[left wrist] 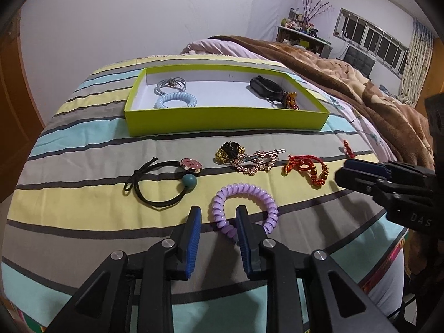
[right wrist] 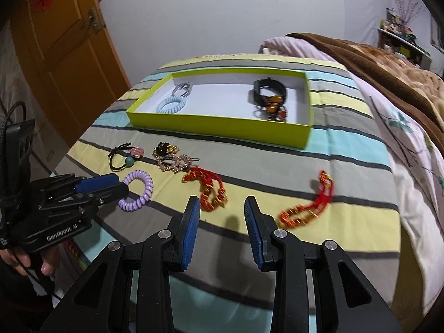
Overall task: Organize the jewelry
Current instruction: 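Grasp the purple coiled hair tie with the left tool while the right tool grasps the red beaded bracelet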
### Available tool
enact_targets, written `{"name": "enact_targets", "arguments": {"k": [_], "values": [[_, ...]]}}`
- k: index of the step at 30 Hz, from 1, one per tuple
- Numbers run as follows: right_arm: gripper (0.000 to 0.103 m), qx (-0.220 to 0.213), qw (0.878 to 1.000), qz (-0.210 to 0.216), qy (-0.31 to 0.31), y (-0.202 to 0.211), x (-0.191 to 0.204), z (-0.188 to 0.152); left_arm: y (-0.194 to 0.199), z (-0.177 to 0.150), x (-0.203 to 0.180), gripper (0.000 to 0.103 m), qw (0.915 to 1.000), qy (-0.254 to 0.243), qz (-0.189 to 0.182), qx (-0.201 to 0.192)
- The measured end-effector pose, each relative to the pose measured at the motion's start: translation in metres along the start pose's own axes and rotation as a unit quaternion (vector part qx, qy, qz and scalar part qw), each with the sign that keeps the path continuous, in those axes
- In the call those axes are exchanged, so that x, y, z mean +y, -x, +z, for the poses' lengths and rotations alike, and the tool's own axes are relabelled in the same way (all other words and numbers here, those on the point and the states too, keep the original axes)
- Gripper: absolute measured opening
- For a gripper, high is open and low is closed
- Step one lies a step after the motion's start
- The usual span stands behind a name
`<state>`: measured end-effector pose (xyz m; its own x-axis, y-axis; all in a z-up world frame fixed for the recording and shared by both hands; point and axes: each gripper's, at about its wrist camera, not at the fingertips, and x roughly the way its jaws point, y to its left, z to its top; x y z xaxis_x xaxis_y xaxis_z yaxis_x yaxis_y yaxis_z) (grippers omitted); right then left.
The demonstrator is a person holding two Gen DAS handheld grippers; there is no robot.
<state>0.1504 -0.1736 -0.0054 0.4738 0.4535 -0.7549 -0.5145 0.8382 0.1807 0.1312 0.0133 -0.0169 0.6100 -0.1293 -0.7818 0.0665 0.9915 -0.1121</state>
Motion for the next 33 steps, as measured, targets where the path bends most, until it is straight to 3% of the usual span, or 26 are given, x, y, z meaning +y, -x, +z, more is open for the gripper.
{"name": "enact_targets", "arguments": {"k": [11, 13, 16, 18, 33], "values": [[0.034, 0.024, 1.0, -0.002, 0.016, -0.027, 0.006, 0.007, -0.005, 0.001, -0.006, 0.022, 0.9994, -0.028, 0.022, -0.005], [0.022, 0.024, 1.0, -0.005, 0.018, -0.028, 0.007, 0.008, -0.006, 0.001, -0.005, 0.011, 0.9991, -0.029, 0.03, -0.007], [0.018, 0.022, 1.0, -0.008, 0.016, -0.027, 0.005, 0.007, -0.006, 0.002, -0.002, 0.01, 0.9992, -0.026, 0.029, -0.007], [0.008, 0.019, 1.0, -0.009, 0.013, -0.026, 0.005, 0.007, -0.006, 0.002, -0.002, 0.01, 0.9991, -0.028, 0.033, -0.009], [0.008, -0.027, 1.0, -0.01, -0.005, 0.011, 0.006, 0.0, 0.021, -0.002, -0.005, 0.009, 0.9989, -0.02, 0.009, -0.04]]}}
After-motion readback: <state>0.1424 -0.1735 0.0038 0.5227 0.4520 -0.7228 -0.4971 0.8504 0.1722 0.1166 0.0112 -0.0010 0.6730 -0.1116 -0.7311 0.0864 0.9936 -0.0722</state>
